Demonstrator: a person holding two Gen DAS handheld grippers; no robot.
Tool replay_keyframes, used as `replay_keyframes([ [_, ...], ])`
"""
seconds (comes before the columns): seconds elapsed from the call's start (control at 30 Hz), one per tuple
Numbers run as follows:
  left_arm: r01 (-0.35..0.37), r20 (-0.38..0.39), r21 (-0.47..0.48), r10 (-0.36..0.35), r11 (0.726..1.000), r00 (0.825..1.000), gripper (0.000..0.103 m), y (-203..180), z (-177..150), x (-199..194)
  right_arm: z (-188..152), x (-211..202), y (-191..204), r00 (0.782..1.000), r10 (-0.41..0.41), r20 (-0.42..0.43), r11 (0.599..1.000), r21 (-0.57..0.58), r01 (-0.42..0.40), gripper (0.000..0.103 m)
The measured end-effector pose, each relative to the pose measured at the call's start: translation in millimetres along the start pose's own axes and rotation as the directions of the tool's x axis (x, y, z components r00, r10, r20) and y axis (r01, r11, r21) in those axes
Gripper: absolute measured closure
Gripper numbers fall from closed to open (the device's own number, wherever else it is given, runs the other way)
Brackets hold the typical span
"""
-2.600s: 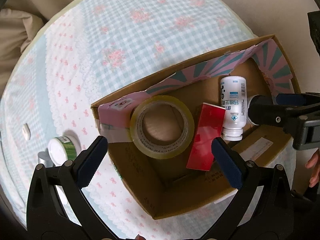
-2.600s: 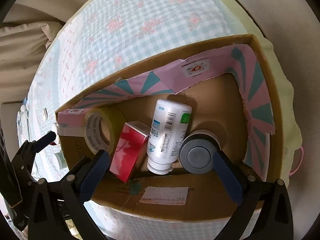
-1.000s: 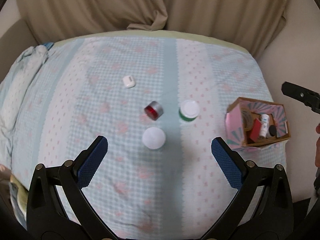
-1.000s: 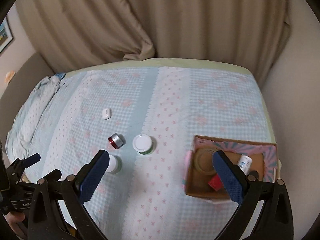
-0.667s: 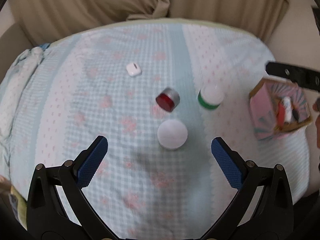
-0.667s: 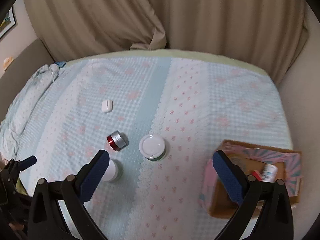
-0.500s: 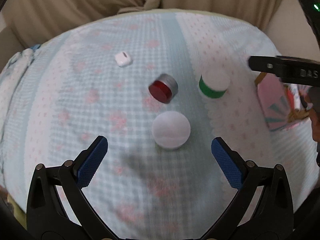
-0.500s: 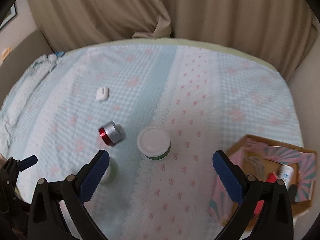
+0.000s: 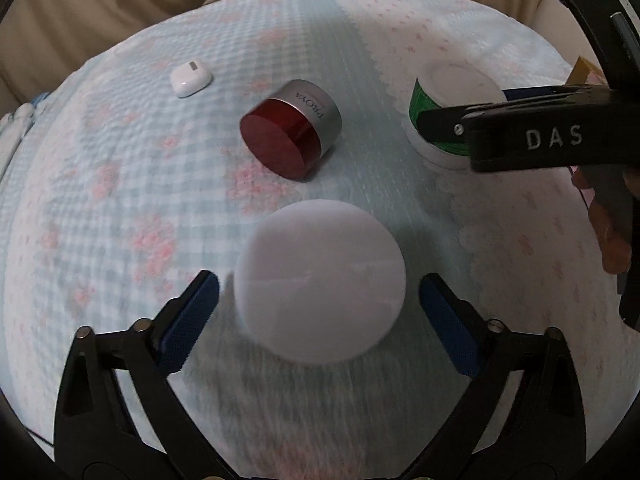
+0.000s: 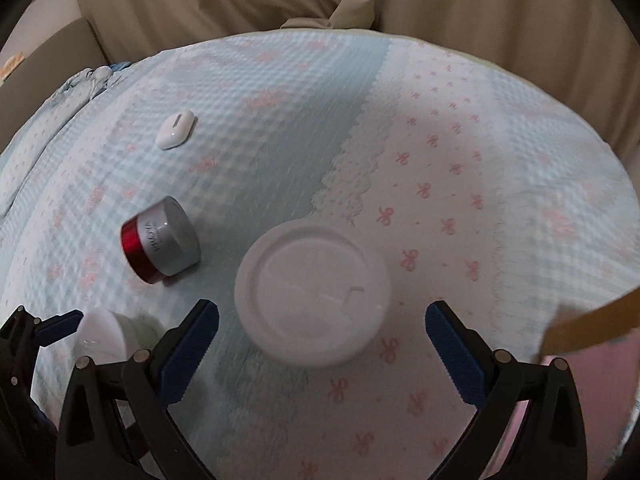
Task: Organize rigid objects
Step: 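Move left tool toward the flat white jar while right tool approaches the green-band jar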
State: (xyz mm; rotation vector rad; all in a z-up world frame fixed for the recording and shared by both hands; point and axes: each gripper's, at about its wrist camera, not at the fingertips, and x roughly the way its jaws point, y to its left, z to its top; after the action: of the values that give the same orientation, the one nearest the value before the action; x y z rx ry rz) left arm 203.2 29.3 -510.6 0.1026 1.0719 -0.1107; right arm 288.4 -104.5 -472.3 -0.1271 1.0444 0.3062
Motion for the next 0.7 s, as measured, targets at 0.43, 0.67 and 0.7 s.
replay_keyframes([
  [0.43,-0.008,-0.009,-0.032,0.007,0.999,1.000,0.034,2,6,11,5,24,2,1.000,0.020,-0.023,0.999,-0.039,-0.021,0.034],
  [0.67,-0.002,-0.011,-0.027,0.001,1.000,1.000,0.035,2,6,11,5,22,4,0.999,0.013,-0.035,0.999,-0.039,-0.014,0.035],
  [0.7,0.002,-0.012,-0.032,-0.002,0.999,1.000,0.035,3,6,11,5,22,4,0.999,0.013,-0.037,0.999,-0.038,-0.014,0.035],
])
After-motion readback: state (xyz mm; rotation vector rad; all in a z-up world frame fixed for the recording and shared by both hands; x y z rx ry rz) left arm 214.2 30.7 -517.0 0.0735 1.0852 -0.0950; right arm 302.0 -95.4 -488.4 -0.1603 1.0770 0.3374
